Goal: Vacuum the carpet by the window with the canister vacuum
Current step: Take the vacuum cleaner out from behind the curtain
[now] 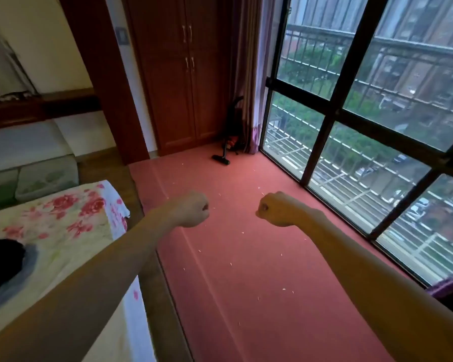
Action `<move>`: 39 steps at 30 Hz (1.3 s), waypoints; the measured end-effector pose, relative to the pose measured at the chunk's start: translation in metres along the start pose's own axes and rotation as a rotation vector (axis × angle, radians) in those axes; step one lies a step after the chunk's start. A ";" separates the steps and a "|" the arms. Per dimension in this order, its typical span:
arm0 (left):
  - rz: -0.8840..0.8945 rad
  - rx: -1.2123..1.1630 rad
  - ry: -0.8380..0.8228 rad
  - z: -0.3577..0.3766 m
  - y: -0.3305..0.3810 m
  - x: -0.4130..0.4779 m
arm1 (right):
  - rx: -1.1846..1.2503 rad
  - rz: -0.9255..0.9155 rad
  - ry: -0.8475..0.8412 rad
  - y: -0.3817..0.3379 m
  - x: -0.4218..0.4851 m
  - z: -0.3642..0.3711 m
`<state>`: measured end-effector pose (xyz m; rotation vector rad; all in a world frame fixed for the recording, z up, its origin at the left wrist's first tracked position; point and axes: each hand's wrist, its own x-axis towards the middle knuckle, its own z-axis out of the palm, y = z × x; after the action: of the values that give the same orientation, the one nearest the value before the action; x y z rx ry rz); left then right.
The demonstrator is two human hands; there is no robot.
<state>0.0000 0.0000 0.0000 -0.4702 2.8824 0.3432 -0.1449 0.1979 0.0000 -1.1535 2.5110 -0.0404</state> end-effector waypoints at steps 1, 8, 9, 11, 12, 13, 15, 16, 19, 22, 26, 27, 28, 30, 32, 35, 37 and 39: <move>0.004 -0.005 -0.001 -0.001 -0.002 0.007 | 0.001 0.015 0.002 0.001 0.006 -0.001; 0.050 0.026 -0.010 -0.013 -0.005 0.061 | 0.035 0.060 0.014 0.025 0.039 -0.011; 0.052 0.023 -0.013 -0.014 -0.005 0.071 | 0.037 0.061 0.018 0.031 0.045 -0.012; 0.056 0.005 -0.017 -0.017 -0.002 0.091 | 0.048 0.064 0.015 0.042 0.060 -0.016; 0.055 0.000 -0.021 -0.019 0.000 0.101 | 0.054 0.069 0.008 0.048 0.068 -0.018; 0.055 -0.002 -0.025 -0.021 0.002 0.112 | 0.059 0.069 0.009 0.055 0.077 -0.021; 0.056 -0.002 -0.021 -0.024 0.007 0.134 | 0.058 0.060 0.017 0.068 0.098 -0.028; 0.053 -0.004 -0.020 -0.025 0.009 0.146 | 0.063 0.060 0.022 0.075 0.107 -0.033; 0.018 -0.002 -0.008 -0.031 0.014 0.181 | 0.077 0.034 0.037 0.100 0.139 -0.046; -0.023 0.005 0.001 -0.042 0.022 0.211 | 0.076 0.012 0.039 0.127 0.169 -0.062; -0.064 -0.010 0.009 -0.052 0.028 0.251 | 0.045 -0.014 0.045 0.159 0.206 -0.080; -0.070 -0.018 0.009 -0.053 0.028 0.260 | 0.044 -0.016 0.043 0.165 0.215 -0.083; -0.073 -0.025 0.005 -0.054 0.028 0.269 | 0.041 -0.018 0.038 0.171 0.224 -0.085; -0.084 -0.031 -0.010 -0.055 0.027 0.287 | 0.023 -0.023 0.016 0.179 0.243 -0.089; -0.098 -0.044 -0.010 -0.058 0.024 0.307 | 0.022 -0.035 0.005 0.184 0.265 -0.093; -0.097 -0.054 -0.008 -0.064 0.016 0.338 | 0.036 -0.052 0.004 0.190 0.302 -0.100; -0.090 -0.055 -0.015 -0.068 0.007 0.362 | 0.035 -0.055 -0.001 0.192 0.328 -0.105; -0.085 -0.070 -0.018 -0.073 -0.004 0.390 | 0.032 -0.054 -0.001 0.194 0.358 -0.111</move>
<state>-0.3730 -0.1345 -0.0217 -0.5971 2.8302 0.4326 -0.5367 0.0482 -0.0475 -1.2081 2.4696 -0.0936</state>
